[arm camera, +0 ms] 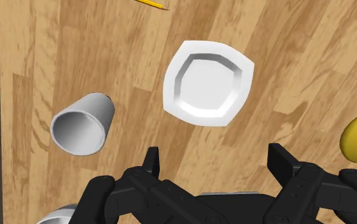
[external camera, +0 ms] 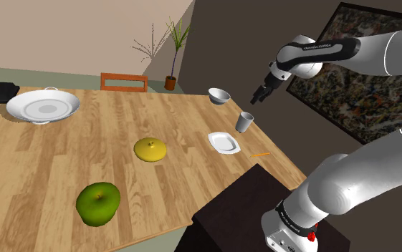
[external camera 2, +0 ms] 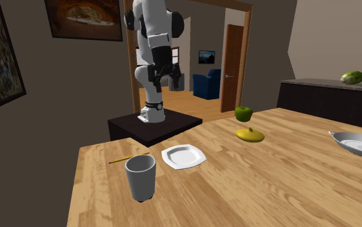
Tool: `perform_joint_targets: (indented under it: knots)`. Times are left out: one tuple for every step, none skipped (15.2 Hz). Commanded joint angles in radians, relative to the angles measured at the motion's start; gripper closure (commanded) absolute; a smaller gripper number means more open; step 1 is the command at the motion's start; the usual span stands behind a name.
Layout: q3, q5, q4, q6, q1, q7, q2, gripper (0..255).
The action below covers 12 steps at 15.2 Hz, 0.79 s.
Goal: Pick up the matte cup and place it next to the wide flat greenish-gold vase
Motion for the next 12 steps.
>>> perform_joint_targets:
  knots:
    - [-0.041,0.037,0.029,0.03,0.005,-0.061,0.071,0]
    - [-0.06,0.062,0.048,0.043,0.007,-0.093,0.11,0]
    - [-0.079,0.09,0.067,0.054,0.009,-0.126,0.151,0]
    - [-0.095,0.121,0.088,0.064,0.01,-0.161,0.192,0]
    - [-0.11,0.155,0.111,0.071,0.009,-0.197,0.235,0]
    - [-0.123,0.19,0.135,0.077,0.005,-0.233,0.28,0]
    - [-0.131,0.228,0.16,0.08,-0.002,-0.27,0.324,0]
    - [-0.136,0.266,0.187,0.082,-0.013,-0.307,0.37,0]
    - [-0.138,0.303,0.215,0.082,-0.026,-0.342,0.415,0]
    - [-0.138,0.34,0.245,0.08,-0.042,-0.375,0.46,0]
    - [-0.134,0.374,0.275,0.077,-0.061,-0.406,0.505,0]
    - [-0.128,0.406,0.307,0.072,-0.081,-0.435,0.549,0]
